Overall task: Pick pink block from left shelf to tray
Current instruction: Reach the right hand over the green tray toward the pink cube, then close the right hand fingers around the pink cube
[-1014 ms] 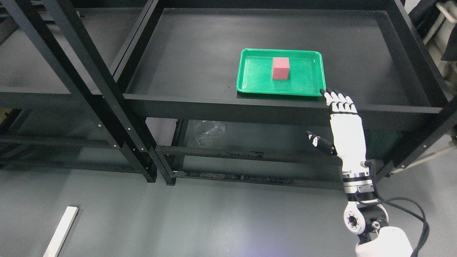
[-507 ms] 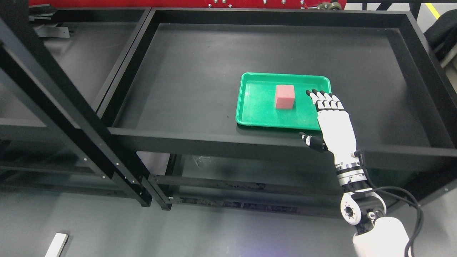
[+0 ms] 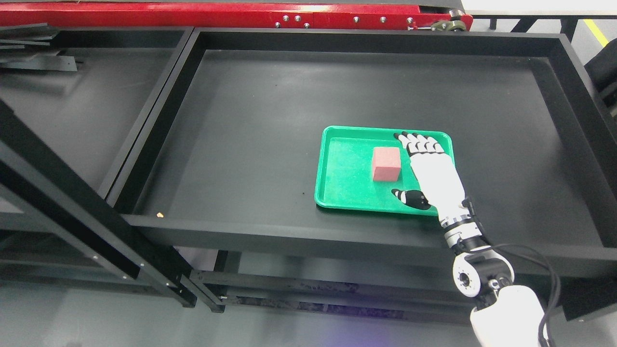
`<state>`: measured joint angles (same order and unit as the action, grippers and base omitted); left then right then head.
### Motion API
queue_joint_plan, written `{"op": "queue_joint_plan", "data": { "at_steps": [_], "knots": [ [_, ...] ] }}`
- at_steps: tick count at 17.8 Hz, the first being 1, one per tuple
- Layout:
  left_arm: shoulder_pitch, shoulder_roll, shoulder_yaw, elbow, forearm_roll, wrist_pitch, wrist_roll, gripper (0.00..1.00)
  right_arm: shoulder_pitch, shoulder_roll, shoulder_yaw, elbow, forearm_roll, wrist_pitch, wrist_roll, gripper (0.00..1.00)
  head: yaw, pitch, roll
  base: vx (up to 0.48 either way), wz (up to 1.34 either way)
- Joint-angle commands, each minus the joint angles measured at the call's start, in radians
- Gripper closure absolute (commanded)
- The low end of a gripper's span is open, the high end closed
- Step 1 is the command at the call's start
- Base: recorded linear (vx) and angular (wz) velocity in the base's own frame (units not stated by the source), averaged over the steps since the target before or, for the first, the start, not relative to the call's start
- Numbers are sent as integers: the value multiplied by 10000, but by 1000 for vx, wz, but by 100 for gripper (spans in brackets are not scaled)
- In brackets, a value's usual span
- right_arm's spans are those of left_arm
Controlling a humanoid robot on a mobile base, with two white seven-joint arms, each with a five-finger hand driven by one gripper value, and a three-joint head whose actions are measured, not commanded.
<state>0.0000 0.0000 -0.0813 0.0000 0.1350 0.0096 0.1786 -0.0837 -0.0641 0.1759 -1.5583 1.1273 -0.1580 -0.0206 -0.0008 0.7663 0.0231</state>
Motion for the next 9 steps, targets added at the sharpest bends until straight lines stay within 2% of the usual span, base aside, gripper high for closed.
{"op": "queue_joint_plan", "data": {
  "at_steps": [1,9],
  "knots": [
    [-292,175,0,-175,0,-4,8,0,-268,74,695,810,17,0,695,2,0,0,0,158,-36],
    [-292,175,0,-175,0,-4,8,0,-482,12,1079,1455,33,77,1372,4,0,0,0,132,-59]
  ]
}}
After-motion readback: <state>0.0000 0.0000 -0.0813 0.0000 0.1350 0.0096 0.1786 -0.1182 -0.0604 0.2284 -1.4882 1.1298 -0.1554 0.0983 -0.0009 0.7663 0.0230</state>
